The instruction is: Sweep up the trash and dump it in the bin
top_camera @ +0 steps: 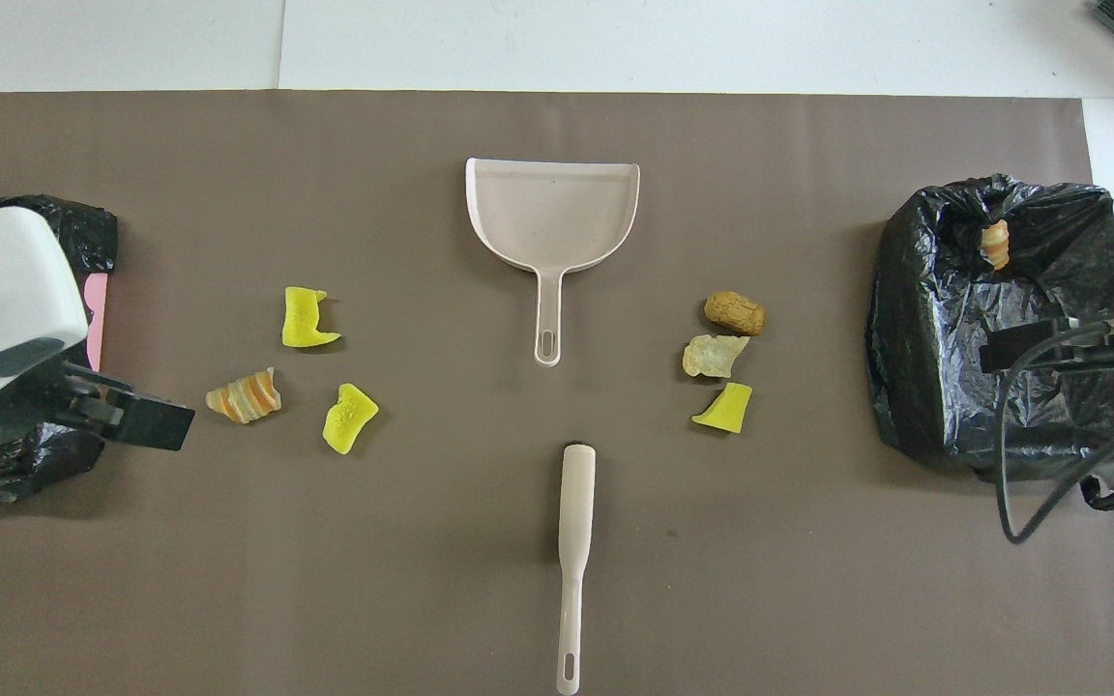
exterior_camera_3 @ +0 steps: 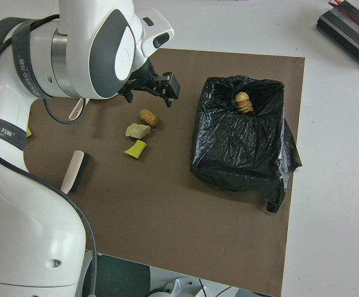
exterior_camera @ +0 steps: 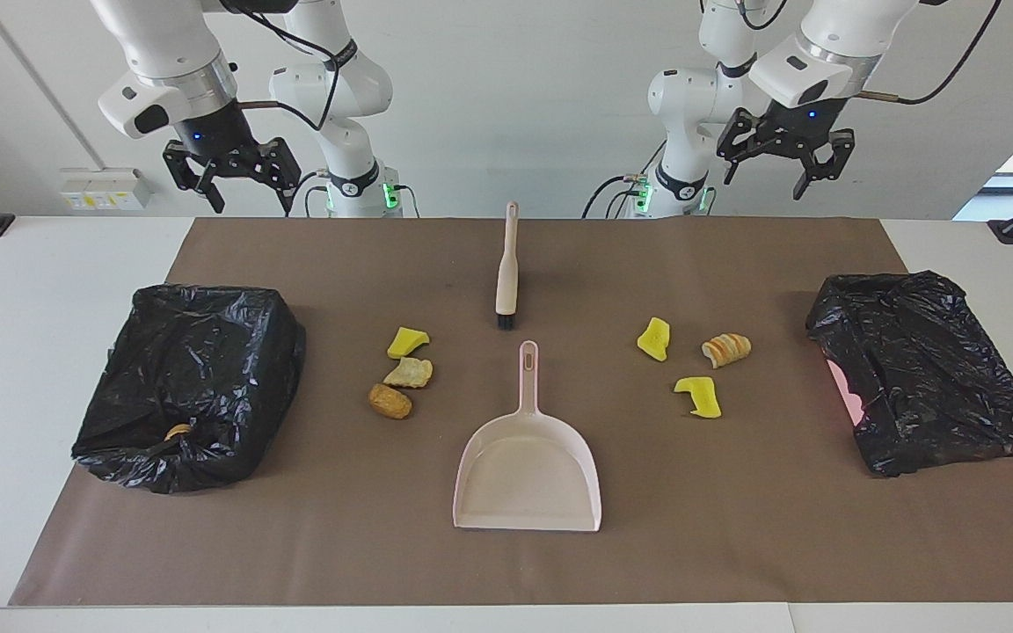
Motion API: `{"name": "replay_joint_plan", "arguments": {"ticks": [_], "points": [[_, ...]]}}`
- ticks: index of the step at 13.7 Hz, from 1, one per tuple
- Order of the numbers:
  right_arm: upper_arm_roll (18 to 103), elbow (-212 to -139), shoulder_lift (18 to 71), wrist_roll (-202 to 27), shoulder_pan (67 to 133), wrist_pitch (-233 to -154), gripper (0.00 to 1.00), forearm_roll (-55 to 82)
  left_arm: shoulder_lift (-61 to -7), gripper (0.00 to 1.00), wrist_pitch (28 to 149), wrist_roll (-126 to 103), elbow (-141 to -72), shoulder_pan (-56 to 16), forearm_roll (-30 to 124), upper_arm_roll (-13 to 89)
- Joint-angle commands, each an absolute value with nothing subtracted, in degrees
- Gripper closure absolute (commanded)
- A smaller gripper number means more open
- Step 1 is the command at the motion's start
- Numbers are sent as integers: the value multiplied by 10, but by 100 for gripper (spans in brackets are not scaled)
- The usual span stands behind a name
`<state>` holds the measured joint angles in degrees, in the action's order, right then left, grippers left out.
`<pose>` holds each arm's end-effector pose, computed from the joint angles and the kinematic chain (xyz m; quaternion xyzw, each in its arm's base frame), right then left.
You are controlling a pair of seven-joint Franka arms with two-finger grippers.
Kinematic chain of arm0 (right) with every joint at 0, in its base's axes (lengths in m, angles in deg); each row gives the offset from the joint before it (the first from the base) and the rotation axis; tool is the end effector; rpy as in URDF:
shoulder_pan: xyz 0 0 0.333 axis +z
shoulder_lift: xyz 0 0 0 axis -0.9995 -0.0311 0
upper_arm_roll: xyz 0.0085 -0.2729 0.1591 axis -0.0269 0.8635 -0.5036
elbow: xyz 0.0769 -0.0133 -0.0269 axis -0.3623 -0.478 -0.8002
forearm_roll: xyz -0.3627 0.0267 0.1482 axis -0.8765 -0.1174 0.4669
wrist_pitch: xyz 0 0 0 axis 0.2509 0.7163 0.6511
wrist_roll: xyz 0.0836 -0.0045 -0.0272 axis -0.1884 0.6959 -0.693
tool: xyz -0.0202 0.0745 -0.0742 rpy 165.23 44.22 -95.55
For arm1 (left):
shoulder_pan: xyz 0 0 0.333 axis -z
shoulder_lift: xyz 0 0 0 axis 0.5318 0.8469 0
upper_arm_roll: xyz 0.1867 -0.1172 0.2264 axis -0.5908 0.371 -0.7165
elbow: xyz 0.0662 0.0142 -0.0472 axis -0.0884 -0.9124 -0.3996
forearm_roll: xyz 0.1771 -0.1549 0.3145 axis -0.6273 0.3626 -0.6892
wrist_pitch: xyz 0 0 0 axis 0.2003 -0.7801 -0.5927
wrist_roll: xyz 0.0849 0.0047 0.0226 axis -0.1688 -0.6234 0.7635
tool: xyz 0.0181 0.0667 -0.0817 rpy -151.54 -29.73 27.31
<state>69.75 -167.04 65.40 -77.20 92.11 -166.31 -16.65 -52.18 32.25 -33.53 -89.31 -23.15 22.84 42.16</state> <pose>0.5234 0.0187 0.6343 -1.0000 0.0004 -0.0046 0.0082 0.4740 -0.1461 0.6687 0.9797 -0.1998 -0.0186 0.0021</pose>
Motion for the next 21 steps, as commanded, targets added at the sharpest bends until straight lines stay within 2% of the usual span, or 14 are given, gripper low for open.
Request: {"name": "replay_joint_plan", "arguments": {"ticks": [1, 3, 5, 8, 10, 14, 18, 21], "points": [[692, -1712, 644, -784, 924, -1722, 0, -163, -575, 0, 358, -329, -983, -194, 231, 426], [692, -1713, 613, -757, 950, -1744, 0, -163, -600, 0, 383, -308, -1039, -165, 244, 426], [691, -1712, 573, -713, 978, -1796, 0, -162, -618, 0, 422, -246, -1097, -99, 248, 426], [691, -1707, 512, -642, 1027, -1871, 0, -162, -622, 0, 485, -142, -1163, -9, 248, 426], [691, -1702, 474, -601, 1054, -1923, 0, -159, -620, 0, 513, -96, -1181, 32, 257, 427], [690, -1646, 401, -540, 1086, -1957, 0, -107, -608, 0, 615, 11, -1261, 117, 267, 426], [691, -1570, 320, -494, 1134, -1962, 0, -107, -503, 0, 758, 164, -1284, 212, 267, 426], [692, -1494, 249, -464, 1164, -1968, 0, -109, -465, 0, 793, 202, -1285, 227, 267, 426]]}}
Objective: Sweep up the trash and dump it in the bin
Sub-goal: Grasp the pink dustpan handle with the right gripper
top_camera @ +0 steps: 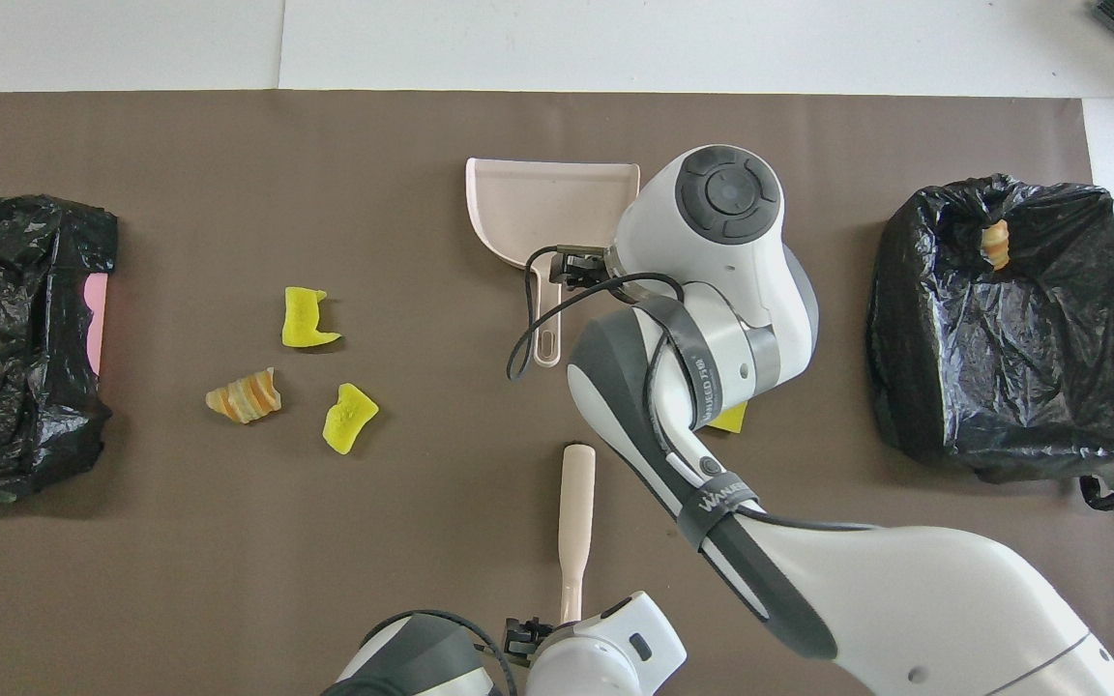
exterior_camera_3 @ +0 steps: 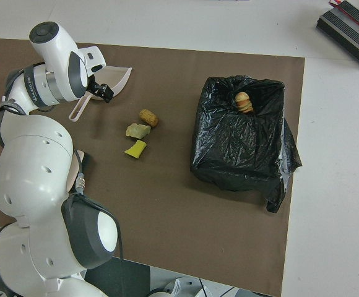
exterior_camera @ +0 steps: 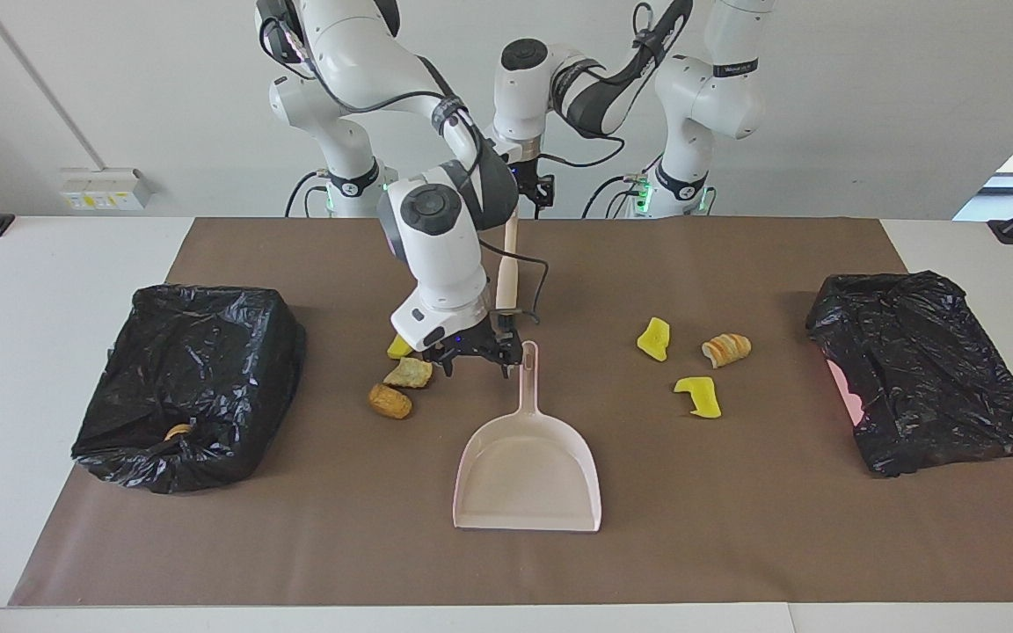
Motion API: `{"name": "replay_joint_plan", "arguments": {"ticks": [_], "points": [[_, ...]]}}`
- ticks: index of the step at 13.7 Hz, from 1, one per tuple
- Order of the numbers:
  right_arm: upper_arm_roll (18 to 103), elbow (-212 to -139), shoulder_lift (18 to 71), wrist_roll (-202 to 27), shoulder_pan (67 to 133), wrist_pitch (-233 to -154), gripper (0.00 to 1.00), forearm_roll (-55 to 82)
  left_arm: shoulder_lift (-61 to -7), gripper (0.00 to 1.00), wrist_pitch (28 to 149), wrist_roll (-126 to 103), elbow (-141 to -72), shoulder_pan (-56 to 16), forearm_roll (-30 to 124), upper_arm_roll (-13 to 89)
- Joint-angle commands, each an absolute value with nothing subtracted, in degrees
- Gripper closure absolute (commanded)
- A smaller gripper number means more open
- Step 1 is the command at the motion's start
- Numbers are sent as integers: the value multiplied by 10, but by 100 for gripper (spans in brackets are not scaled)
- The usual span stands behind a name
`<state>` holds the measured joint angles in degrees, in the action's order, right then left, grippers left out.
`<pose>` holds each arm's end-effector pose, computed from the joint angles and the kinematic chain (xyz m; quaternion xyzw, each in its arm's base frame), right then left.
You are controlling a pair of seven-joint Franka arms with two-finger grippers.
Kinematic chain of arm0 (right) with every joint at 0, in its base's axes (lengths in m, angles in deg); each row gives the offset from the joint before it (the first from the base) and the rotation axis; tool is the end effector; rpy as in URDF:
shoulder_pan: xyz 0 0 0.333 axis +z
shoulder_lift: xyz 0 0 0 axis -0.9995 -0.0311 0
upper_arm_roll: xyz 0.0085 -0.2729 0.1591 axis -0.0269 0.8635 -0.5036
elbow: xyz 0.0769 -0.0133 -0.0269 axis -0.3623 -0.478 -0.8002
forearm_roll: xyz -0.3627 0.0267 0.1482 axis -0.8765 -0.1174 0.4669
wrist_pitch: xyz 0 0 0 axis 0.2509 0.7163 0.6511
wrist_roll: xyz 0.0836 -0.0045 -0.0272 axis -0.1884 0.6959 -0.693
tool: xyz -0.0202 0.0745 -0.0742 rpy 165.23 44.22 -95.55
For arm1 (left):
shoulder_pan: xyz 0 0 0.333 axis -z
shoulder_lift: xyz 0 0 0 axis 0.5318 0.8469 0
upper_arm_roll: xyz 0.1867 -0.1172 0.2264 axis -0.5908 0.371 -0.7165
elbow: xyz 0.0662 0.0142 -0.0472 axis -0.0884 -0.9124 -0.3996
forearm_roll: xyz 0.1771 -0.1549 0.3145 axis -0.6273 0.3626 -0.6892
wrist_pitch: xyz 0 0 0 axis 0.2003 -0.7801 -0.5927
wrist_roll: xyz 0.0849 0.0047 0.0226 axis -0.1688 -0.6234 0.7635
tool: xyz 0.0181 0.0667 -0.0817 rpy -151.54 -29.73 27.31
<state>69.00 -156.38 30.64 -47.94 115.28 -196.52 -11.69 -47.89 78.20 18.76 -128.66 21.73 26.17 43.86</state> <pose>0.6360 0.3169 0.3940 -0.9952 0.0680 -0.0323 0.0625 0.2287 -0.4505 0.3773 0.9918 -0.1246 -0.0213 0.0179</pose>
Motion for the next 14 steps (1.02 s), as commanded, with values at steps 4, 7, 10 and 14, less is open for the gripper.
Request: {"name": "replay_joint_plan", "arguments": {"ticks": [4, 7, 10, 14], "points": [[691, -1492, 214, -451, 1195, -2018, 0, -122, -454, 0, 760, 209, -1286, 227, 266, 425], [691, -1495, 218, -453, 1203, -2007, 0, -175, -455, 19, 771, 209, -1285, 225, 266, 425], [691, -1495, 220, -454, 1202, -1977, 0, -206, -456, 36, 772, 206, -1288, 225, 267, 426], [691, -1494, 220, -454, 1202, -1971, 22, -208, -456, 63, 768, 197, -1287, 223, 267, 426]]}}
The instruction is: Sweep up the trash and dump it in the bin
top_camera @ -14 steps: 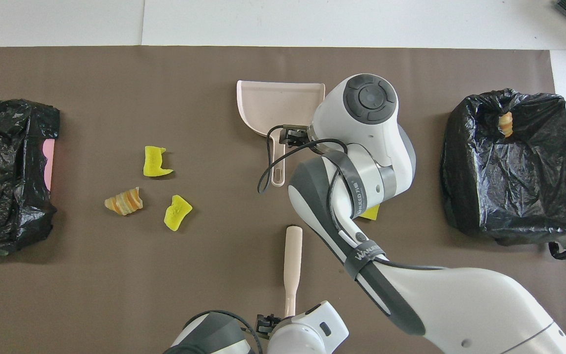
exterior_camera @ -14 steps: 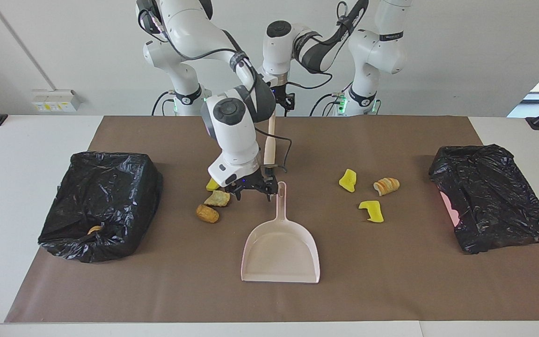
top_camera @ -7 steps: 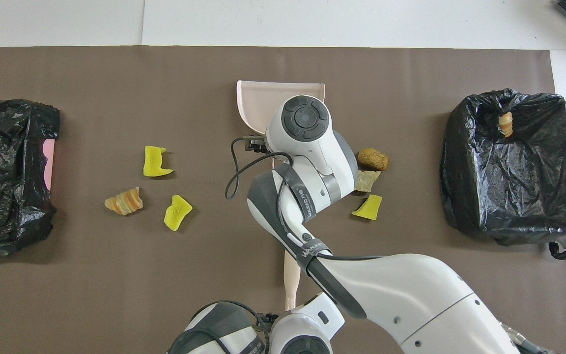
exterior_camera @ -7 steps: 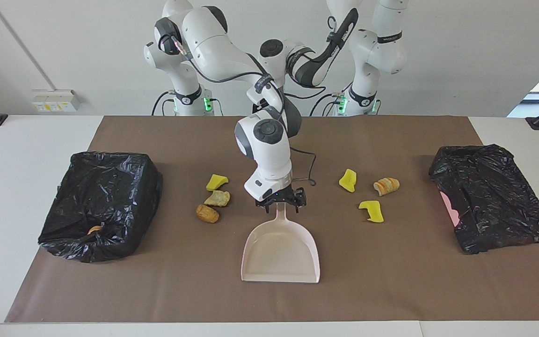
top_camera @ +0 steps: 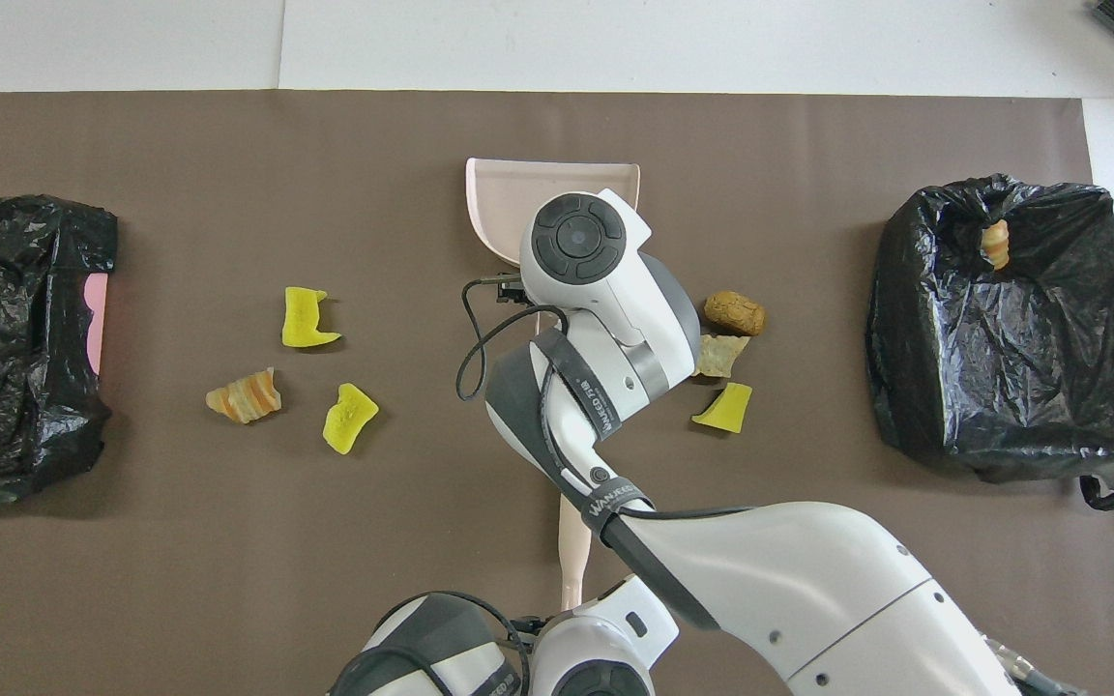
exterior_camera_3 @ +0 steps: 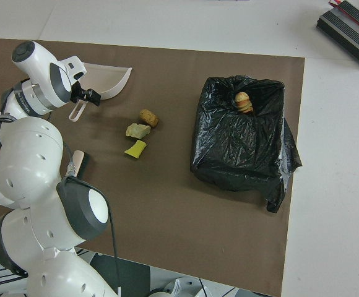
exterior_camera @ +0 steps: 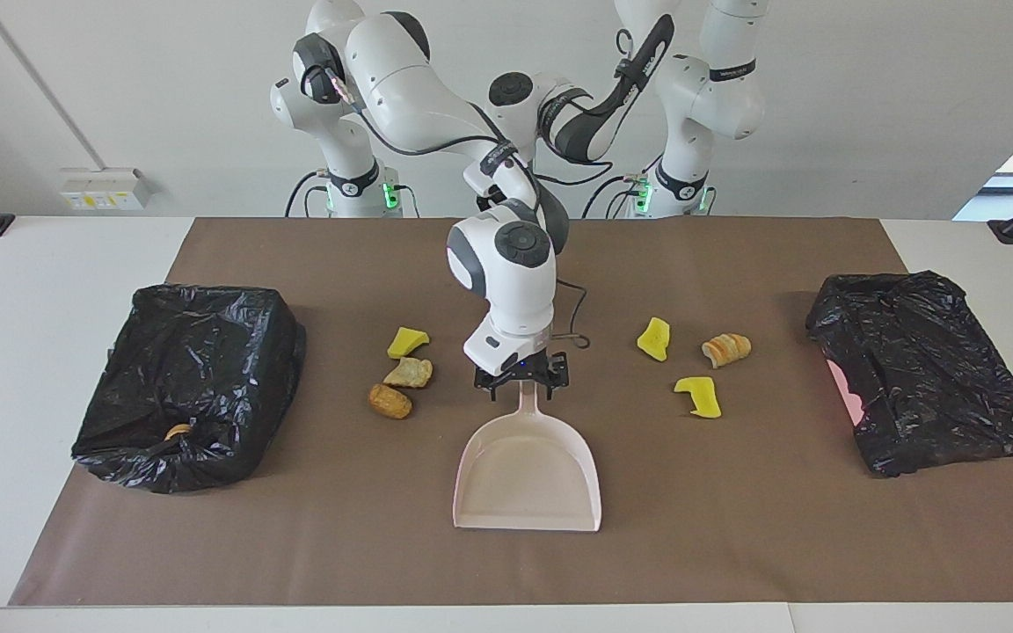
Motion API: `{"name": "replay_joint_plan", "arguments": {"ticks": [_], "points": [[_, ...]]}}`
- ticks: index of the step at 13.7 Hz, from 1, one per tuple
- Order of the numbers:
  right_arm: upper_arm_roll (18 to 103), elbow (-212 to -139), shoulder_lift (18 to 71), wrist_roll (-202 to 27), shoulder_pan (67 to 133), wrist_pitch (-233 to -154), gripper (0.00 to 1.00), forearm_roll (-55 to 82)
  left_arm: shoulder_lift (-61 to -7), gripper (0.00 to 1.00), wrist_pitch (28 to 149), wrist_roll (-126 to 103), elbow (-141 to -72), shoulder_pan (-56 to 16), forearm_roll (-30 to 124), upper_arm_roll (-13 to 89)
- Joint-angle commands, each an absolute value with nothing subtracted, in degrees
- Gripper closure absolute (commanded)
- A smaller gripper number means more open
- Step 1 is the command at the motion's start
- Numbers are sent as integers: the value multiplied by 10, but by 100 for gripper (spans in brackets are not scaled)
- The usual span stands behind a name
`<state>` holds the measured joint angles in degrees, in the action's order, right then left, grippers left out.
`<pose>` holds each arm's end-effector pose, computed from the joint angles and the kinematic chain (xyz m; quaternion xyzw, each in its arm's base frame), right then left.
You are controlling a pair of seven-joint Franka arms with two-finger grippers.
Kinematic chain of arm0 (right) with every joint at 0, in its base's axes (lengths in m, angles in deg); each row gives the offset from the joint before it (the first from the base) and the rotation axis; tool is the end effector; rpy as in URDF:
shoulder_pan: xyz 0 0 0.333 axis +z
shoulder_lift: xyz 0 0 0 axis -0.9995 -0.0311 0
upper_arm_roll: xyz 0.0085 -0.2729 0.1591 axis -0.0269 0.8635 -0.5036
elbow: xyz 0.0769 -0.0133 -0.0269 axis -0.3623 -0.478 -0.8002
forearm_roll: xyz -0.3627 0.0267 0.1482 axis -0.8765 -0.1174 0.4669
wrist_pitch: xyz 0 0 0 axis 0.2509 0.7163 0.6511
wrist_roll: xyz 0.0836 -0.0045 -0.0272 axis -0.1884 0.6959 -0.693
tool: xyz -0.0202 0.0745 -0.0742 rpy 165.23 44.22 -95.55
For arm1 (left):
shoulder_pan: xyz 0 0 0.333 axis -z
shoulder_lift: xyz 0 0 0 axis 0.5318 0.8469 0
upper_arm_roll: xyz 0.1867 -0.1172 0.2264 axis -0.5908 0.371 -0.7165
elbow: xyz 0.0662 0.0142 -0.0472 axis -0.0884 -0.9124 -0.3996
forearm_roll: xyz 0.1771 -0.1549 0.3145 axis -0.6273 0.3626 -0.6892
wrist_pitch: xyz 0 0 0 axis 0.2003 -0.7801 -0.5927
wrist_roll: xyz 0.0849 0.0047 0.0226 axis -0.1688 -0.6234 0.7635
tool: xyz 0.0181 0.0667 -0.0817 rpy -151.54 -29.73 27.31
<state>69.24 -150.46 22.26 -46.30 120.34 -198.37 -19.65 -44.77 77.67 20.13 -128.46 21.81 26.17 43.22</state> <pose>0.6330 0.3788 0.3409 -0.9983 0.0067 -0.0579 0.0071 0.2340 -0.4496 0.3509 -0.9933 0.1073 0.0417 0.0044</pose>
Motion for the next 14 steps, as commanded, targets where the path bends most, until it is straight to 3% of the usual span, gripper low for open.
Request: {"name": "replay_joint_plan", "arguments": {"ticks": [1, 3, 4, 5, 10, 14], "points": [[691, -1493, 221, -455, 1202, -1970, 34, -208, -456, 64, 767, 197, -1288, 223, 267, 426], [691, -1493, 230, -458, 1197, -1962, 64, -207, -457, 79, 754, 200, -1287, 223, 267, 426], [691, -1493, 234, -458, 1195, -1956, 94, -205, -458, 92, 744, 200, -1285, 222, 267, 425], [691, -1493, 234, -458, 1196, -1955, 100, -204, -463, 100, 739, 199, -1284, 219, 267, 425], [694, -1515, 271, -650, 1171, -1953, 100, -200, -513, 100, 622, 136, -1252, 175, 259, 416], [691, -1580, 346, -857, 1114, -1948, 100, -194, -609, 100, 531, 82, -1252, 59, 257, 416]]}}
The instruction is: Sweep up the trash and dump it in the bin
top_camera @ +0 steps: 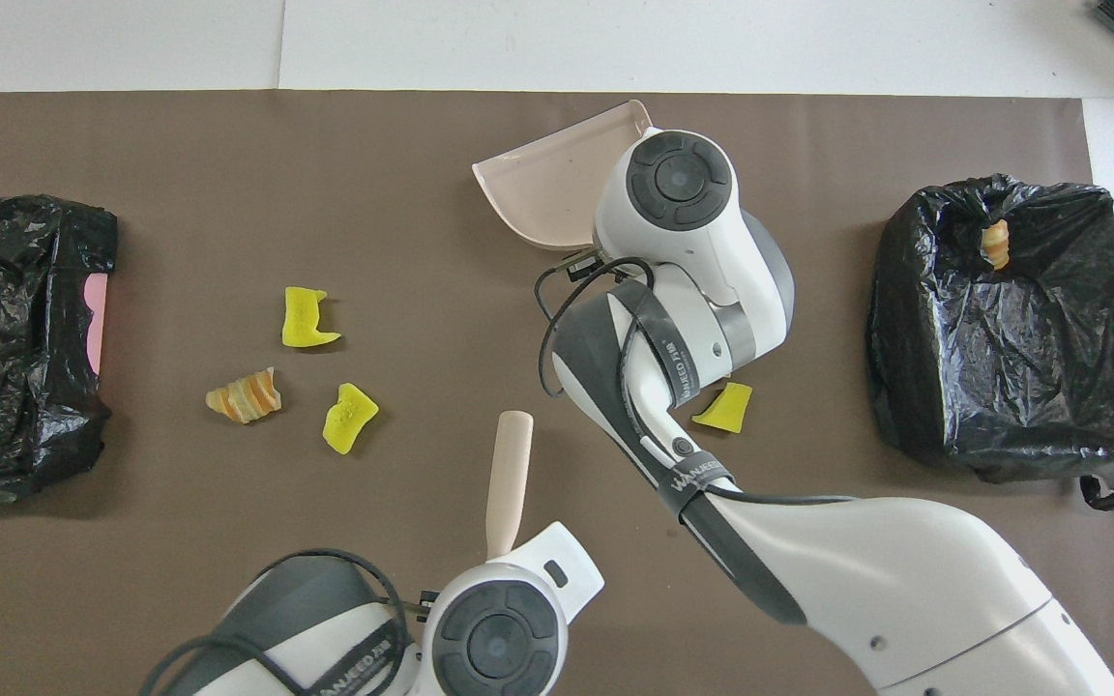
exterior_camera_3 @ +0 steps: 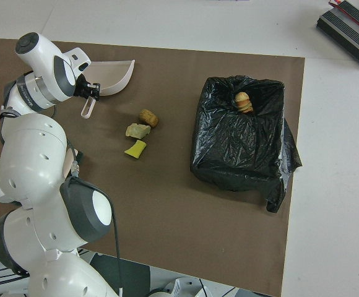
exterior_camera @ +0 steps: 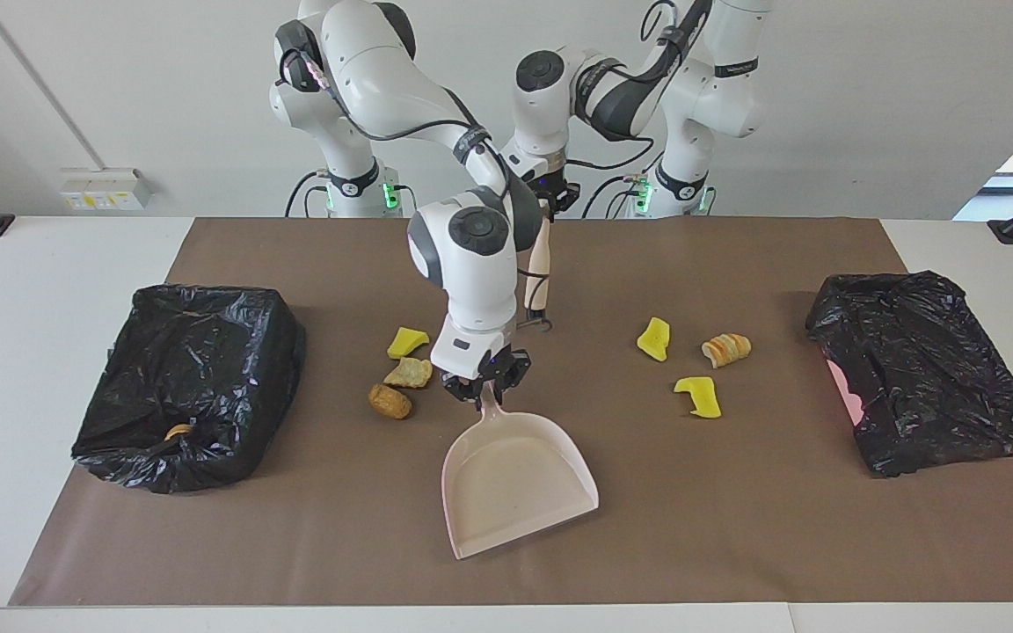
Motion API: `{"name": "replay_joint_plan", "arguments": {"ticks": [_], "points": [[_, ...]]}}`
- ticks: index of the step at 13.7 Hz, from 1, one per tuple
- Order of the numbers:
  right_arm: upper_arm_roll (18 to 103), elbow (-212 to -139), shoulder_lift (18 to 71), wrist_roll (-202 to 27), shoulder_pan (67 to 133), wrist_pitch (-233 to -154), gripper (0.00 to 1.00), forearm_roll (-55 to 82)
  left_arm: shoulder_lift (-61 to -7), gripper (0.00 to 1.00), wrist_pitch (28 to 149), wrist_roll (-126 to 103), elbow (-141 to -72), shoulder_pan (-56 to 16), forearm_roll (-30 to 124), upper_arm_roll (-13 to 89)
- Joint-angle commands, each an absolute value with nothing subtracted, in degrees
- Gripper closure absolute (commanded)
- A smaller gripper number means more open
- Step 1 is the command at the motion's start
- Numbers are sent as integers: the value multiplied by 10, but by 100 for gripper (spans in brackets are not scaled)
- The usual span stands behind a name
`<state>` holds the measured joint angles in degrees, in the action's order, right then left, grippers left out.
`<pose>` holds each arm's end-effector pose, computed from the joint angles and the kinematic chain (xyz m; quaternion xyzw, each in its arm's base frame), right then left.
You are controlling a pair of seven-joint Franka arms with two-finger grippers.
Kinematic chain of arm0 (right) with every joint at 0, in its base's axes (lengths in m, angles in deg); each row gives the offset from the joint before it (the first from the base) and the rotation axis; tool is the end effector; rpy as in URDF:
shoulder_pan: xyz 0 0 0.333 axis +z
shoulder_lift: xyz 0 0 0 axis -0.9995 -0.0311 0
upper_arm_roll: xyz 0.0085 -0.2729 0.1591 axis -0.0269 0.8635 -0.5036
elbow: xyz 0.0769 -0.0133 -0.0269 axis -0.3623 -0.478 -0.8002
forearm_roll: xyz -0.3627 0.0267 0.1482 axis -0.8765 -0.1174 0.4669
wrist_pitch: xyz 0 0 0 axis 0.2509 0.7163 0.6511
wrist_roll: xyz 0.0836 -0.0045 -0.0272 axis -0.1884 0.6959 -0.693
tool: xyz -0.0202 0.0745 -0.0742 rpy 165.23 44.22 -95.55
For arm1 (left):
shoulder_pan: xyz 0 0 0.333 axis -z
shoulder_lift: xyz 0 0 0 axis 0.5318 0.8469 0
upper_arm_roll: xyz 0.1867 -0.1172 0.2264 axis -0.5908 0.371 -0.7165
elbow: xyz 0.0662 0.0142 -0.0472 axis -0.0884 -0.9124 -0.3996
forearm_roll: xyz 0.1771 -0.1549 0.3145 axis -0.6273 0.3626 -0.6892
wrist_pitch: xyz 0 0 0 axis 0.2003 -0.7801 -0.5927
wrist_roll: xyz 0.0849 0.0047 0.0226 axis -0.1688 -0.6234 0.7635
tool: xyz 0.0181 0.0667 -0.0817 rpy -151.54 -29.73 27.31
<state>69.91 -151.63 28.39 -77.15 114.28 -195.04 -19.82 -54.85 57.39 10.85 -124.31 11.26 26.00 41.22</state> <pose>0.6605 0.2973 0.4036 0.9768 0.2015 0.0719 0.0125 0.3009 -0.3658 0.4420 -0.9925 0.0881 0.0771 0.0361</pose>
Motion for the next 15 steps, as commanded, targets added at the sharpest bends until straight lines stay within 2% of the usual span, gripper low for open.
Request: {"name": "replay_joint_plan", "arguments": {"ticks": [1, 3, 5, 10, 13, 15], "points": [[691, -1598, 365, -916, 1103, -1934, 100, -194, -625, 100, 514, 76, -1252, 29, 238, 416], [691, -1604, 380, -1007, 1102, -1885, 100, -194, -631, 100, 492, 76, -1255, 2, 190, 416], [691, -1620, 394, -1074, 1110, -1866, 100, -194, -627, 100, 502, 65, -1258, -63, 183, 417], [679, -1705, 438, -1230, 1112, -1875, 100, -186, -607, 100, 568, -118, -1275, -246, 183, 417], [658, -1732, 436, -1273, 1136, -1881, 100, -183, -582, 100, 613, -216, -1275, -348, 183, 417], [656, -1735, 429, -1290, 1144, -1919, 100, -183, -578, 100, 616, -287, -1278, -403, 183, 417]]}}
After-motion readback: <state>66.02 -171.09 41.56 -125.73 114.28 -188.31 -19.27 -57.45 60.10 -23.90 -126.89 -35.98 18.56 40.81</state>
